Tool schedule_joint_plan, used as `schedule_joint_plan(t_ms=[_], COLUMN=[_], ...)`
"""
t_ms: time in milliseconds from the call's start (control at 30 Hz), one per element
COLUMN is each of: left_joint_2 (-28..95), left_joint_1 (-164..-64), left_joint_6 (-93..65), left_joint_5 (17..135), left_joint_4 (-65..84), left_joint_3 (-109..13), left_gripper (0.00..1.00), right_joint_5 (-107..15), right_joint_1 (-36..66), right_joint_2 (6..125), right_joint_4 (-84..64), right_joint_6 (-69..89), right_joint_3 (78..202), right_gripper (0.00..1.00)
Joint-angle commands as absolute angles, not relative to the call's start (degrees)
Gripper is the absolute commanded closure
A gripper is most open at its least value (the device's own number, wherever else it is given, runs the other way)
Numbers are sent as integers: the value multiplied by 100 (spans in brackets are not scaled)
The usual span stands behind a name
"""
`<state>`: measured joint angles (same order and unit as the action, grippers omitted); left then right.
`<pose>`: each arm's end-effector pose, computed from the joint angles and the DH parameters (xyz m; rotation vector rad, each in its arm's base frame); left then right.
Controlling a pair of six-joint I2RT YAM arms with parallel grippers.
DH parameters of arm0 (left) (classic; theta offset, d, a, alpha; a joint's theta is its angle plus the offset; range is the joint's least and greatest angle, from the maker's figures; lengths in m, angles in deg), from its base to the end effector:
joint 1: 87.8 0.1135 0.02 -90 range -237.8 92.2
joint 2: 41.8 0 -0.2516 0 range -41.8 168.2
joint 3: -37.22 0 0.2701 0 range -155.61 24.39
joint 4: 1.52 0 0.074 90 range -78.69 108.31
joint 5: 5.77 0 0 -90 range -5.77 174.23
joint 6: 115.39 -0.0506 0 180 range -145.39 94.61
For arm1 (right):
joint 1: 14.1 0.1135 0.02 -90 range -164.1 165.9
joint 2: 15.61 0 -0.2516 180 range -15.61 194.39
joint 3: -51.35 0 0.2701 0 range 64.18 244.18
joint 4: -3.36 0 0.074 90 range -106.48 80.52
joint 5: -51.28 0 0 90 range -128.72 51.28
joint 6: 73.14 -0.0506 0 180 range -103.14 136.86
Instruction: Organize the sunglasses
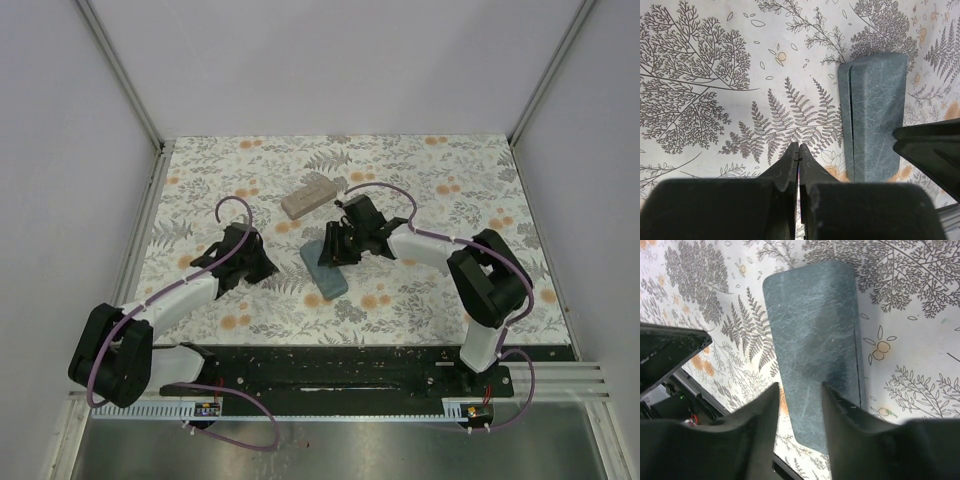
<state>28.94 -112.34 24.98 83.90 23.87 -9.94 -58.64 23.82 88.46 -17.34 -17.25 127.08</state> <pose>0.2422 -0.1109 0.1490 -0.5596 2.4525 -0.5782 0.3038 0.2586 0.1375 -0.2571 2.5952 0.9411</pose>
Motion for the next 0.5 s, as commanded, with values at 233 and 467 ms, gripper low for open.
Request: schedule_joint_plan(t_ms=[233,467], left_joint_2=[2088,1007], left_joint_1=[-11241,-11189], left_joint_6=[1891,1873], left_joint_5=[8801,9100], left_joint_4=[2862,3065], left_joint_3=[-1332,-1138], left_gripper=[93,84], right_joint_5=[-3513,-2747], right_joint_1=[3160,3740], right_joint_2=[8483,9318], right_joint_4=[-3610,-4068], right_joint_6=[-468,-336], right_joint_3=[13589,14284], right_gripper=[1,1])
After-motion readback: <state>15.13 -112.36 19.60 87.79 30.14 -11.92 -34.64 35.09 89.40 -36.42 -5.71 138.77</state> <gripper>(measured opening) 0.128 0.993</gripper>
